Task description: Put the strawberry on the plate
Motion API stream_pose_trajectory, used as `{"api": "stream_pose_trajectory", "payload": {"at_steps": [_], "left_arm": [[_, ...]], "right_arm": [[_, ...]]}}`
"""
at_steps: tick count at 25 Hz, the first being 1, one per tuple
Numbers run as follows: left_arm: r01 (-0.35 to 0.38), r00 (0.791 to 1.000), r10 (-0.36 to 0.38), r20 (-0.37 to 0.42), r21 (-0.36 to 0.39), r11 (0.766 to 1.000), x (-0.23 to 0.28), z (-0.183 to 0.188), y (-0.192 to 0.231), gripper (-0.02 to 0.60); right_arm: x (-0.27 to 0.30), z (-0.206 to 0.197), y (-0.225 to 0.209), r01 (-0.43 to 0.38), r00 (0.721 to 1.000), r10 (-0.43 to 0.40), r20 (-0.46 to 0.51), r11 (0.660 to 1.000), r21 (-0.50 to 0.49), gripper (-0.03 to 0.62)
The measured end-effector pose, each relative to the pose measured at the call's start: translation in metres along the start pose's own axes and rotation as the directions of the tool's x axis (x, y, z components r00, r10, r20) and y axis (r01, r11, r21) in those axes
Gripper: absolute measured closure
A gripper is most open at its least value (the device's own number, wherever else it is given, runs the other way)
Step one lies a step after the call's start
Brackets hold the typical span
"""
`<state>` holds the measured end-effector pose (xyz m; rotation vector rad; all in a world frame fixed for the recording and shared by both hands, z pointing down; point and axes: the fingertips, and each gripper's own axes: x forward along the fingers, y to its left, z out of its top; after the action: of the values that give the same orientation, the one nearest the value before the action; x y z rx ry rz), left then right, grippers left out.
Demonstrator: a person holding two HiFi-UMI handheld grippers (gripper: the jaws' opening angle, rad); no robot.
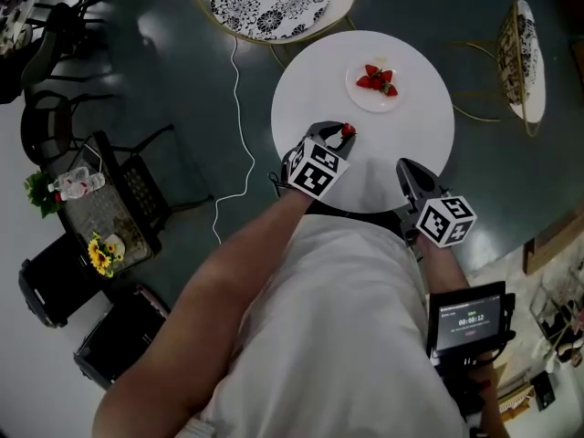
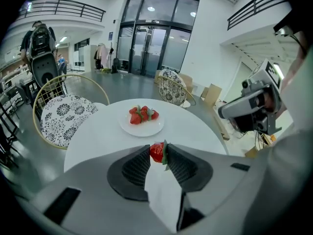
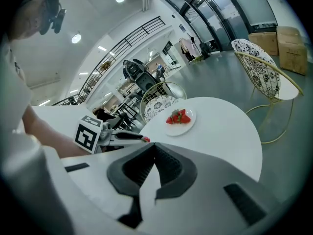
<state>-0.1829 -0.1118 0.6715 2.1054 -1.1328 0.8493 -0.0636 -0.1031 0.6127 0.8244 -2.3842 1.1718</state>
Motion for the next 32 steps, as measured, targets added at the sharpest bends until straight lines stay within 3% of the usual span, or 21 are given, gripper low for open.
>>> {"api": "stream_pose_trajectory", "payload": {"at_steps": [10, 15, 24, 32], "left_arm": [[0.014, 1.000, -0.014, 0.003, 0.009, 1.000, 0.026, 0.020, 0.013, 0.463], [0.016, 1.000, -0.015, 0.003, -0.077, 0.997, 0.049, 0.032, 0.018, 0.463], [0.022, 1.000, -0.025, -0.019, -0.143, 0.990, 0.094, 0.050, 0.026, 0.463], [-0.002, 1.000, 0.002, 0.002, -0.110, 0.994, 0.098, 0.054, 0.025, 0.463]], "right_arm": [[0.013, 0.001, 0.002, 0.012, 1.000, -0.012, -0.003, 1.000, 0.020, 0.586], [0.011, -0.001, -0.003, 0.041, 0.999, -0.041, -0.002, 0.998, 0.040, 0.586], [-0.003, -0.007, -0.014, 0.096, 0.995, -0.099, 0.019, 0.991, 0.091, 0.586], [-0.023, -0.023, -0.018, 0.146, 0.987, -0.154, 0.052, 0.979, 0.143, 0.586]]}}
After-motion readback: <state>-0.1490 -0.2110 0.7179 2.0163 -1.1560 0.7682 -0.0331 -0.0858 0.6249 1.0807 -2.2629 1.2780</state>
